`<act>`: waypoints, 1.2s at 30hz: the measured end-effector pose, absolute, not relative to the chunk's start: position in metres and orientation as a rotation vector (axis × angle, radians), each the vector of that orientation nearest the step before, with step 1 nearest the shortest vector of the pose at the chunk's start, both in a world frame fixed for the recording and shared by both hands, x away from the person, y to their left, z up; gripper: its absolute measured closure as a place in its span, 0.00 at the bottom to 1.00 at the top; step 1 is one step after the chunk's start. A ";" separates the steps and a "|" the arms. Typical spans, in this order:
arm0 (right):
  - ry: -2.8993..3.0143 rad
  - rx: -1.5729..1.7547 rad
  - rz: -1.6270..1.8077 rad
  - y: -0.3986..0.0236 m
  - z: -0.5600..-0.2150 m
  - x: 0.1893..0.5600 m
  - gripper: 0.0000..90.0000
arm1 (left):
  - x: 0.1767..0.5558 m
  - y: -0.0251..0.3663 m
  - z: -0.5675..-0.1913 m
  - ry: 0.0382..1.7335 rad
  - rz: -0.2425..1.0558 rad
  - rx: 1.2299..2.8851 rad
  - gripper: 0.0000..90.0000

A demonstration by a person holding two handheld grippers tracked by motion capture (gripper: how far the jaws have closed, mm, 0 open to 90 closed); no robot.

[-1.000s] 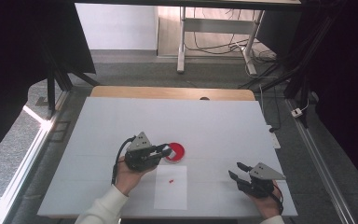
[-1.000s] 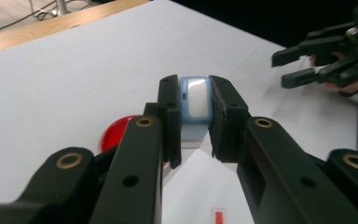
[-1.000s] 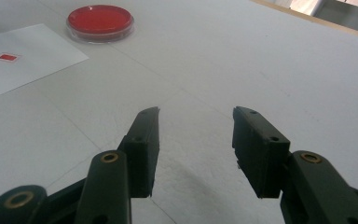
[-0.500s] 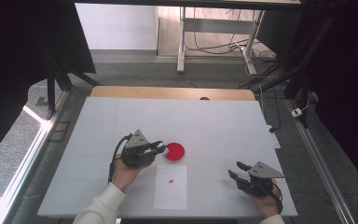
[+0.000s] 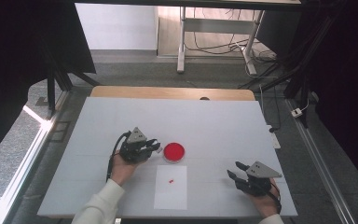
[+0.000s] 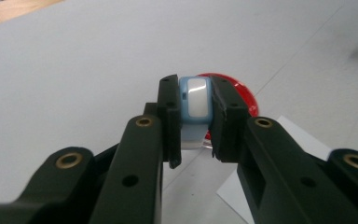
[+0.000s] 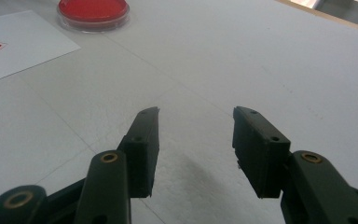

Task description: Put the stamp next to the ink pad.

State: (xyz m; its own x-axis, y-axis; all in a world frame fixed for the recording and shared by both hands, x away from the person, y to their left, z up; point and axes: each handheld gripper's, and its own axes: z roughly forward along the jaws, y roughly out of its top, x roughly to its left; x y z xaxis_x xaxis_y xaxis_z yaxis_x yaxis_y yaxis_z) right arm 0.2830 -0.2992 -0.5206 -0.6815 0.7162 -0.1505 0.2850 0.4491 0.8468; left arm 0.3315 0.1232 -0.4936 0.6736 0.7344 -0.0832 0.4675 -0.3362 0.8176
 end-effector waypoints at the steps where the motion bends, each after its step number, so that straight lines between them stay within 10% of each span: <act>1: 2.209 0.836 1.155 -0.299 -0.521 0.283 0.56 | 0.334 0.123 -0.495 0.933 0.380 2.003 0.84; 29: 2.221 0.829 1.130 -0.297 -0.523 0.285 0.55 | 0.360 0.115 -0.512 0.987 0.374 2.112 0.82; 36: 2.222 0.831 1.134 -0.297 -0.523 0.284 0.55 | 0.359 0.116 -0.511 0.994 0.391 2.088 0.66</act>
State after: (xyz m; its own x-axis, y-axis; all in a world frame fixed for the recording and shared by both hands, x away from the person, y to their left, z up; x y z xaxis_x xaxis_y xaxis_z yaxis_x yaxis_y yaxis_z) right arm 0.2844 -0.2974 -0.5232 -0.6845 0.7115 -0.1592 0.2885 0.4648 0.8371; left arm 0.3594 0.1156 -0.5114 0.6477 0.7602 -0.0505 0.5220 -0.3945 0.7562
